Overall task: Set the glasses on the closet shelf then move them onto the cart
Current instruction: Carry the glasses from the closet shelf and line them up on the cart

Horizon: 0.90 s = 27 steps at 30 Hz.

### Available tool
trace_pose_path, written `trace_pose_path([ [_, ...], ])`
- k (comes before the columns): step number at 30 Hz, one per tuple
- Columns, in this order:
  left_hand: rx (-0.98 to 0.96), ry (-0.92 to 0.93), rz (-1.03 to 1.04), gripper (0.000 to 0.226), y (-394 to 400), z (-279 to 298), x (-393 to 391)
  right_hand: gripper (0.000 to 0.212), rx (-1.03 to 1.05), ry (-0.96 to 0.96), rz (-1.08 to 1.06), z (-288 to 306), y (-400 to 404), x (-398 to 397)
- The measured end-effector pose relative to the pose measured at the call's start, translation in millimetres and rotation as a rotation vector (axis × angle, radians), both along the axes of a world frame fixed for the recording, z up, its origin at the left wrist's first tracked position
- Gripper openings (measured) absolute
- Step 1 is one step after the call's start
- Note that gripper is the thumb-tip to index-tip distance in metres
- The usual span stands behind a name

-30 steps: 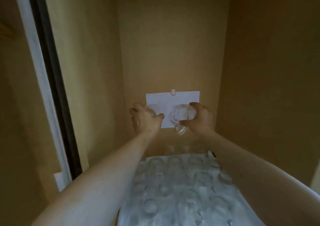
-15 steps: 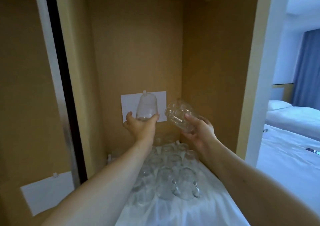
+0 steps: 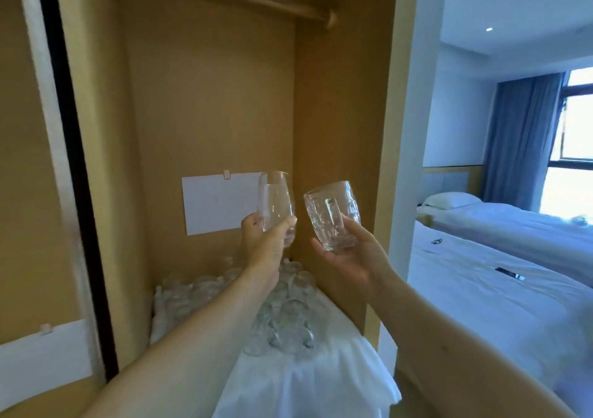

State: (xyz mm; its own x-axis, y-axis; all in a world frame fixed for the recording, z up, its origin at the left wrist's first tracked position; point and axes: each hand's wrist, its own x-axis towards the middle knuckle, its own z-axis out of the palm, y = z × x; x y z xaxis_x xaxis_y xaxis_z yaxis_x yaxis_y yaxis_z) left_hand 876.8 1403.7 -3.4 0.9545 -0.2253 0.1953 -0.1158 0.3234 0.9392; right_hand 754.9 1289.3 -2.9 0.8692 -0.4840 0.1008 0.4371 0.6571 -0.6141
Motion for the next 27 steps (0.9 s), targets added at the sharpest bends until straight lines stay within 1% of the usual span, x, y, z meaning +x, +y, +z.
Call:
trace_pose_path([
  [2,0.022,0.001,-0.044,0.064,-14.3,-3.8,-21.1,0.025,-0.053,-0.018,0.01,2.0,-8.7,-24.9],
  [3,0.025,-0.009,-0.067,0.065,-21.4,-5.7,-30.7,0.022,-0.094,0.003,-0.021,1.5,-14.2,-35.2],
  [4,0.022,-0.016,-0.088,0.067,-28.9,-7.1,-44.1,0.023,-0.122,0.032,-0.061,-1.9,-24.3,-46.6],
  [6,0.014,-0.008,-0.127,0.075,-44.9,-9.9,-67.9,0.04,-0.119,0.071,-0.105,-9.1,-44.0,-70.4],
  [7,0.019,0.001,-0.147,0.078,-53.3,-11.0,-79.8,0.043,-0.111,0.075,-0.113,-11.6,-52.0,-83.6],
  [10,0.008,0.01,-0.246,0.071,-78.7,-10.9,-115.5,0.027,-0.147,0.051,-0.094,-16.2,-77.5,-124.0],
  [11,0.002,0.008,-0.267,0.07,-87.8,-10.2,-130.3,0.028,-0.172,0.053,-0.098,-15.2,-83.4,-140.5],
  [13,0.008,0.001,-0.303,0.073,-104.7,-9.1,-156.2,0.043,-0.208,0.039,-0.097,-15.5,-93.8,-166.8],
  [14,0.016,-0.004,-0.33,0.075,-114.8,-8.4,-171.6,0.044,-0.212,0.038,-0.096,-16.2,-101.3,-181.4],
  [15,0.028,-0.004,-0.36,0.079,-125.3,-8.9,-183.3,0.036,-0.215,0.042,-0.113,-16.3,-107.4,-195.9],
  [16,0.049,-0.003,-0.393,0.085,-136.9,-9.4,-196.3,0.027,-0.216,0.044,-0.14,-16.7,-114.8,-211.8],
  [17,0.071,-0.005,-0.424,0.089,-147.6,-10.3,-208.0,0.025,-0.208,0.047,-0.176,-17.7,-122.6,-226.4],
  [18,0.082,-0.013,-0.446,0.089,-156.6,-10.9,-218.2,0.027,-0.203,0.064,-0.211,-18.6,-129.2,-239.4],
  [20,0.102,-0.035,-0.472,0.09,-179.2,-12.7,-242.6,0.023,-0.2,0.08,-0.286,-23.3,-147.3,-269.1],
  [22,0.14,-0.061,-0.49,0.086,-202.0,-15.6,-267.9,0.023,-0.203,0.099,-0.357,-30.2,-166.1,-300.3],
  [24,0.147,-0.058,-0.537,0.083,-222.6,-18.4,-290.4,0.024,-0.21,0.155,-0.413,-37.3,-181.9,-329.0],
  [26,0.175,-0.042,-0.592,0.085,-244.2,-22.0,-311.6,0.018,-0.225,0.222,-0.47,-43.6,-197.3,-355.6],
  [27,0.187,-0.033,-0.618,0.085,-255.0,-23.5,-321.8,0.022,-0.23,0.254,-0.508,-46.3,-204.6,-367.6],
])
